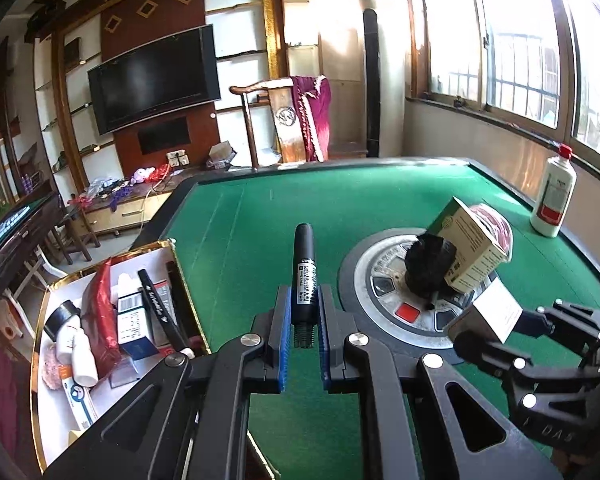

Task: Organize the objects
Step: 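Carry the black marker and white medicine box over the tray with both grippers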

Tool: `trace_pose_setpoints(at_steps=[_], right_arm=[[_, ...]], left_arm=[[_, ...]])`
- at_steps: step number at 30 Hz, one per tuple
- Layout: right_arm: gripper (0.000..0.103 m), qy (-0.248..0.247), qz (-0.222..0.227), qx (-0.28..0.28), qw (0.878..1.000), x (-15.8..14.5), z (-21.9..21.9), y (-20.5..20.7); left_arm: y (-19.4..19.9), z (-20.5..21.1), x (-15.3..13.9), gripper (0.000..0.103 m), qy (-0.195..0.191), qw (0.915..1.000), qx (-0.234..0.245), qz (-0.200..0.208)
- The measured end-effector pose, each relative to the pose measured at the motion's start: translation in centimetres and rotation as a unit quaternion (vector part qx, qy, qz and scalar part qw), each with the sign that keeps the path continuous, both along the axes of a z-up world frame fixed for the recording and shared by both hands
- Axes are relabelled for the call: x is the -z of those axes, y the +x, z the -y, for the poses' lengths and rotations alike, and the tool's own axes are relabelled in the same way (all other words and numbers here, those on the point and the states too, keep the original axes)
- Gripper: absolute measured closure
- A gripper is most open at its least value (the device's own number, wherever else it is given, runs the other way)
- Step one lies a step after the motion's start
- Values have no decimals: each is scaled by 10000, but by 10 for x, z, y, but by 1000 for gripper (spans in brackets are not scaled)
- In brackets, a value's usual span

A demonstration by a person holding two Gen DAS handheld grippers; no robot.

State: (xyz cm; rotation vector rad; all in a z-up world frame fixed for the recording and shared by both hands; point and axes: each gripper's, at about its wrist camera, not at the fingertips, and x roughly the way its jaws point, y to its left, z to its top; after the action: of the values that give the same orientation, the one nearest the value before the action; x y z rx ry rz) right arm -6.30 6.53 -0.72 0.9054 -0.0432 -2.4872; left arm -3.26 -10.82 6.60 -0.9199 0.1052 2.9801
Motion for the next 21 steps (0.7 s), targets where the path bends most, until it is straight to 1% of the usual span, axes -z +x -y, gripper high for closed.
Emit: trace_pose_setpoints(at_steps=[5, 10, 13, 16, 21], right_arm=[[58, -31, -28, -92, 9999, -3, 14, 3], [58, -43, -55, -240, 9997, -8, 34, 3], [58, -31, -65, -389, 9992, -10, 51, 3], [58, 66, -68, -585, 9982, -10, 73, 2], [58, 146, -8, -938, 9955, -7, 116, 2]], left_arm=[[2, 12, -5, 94, 53, 9999, -111, -74], [5, 32, -11, 94, 216, 9992, -289, -158], [5, 51, -14, 94, 341, 9983, -446, -175], [2, 75, -12, 94, 481, 9963, -699, -98], [-3, 126, -5, 94, 739, 9895, -1238, 50]])
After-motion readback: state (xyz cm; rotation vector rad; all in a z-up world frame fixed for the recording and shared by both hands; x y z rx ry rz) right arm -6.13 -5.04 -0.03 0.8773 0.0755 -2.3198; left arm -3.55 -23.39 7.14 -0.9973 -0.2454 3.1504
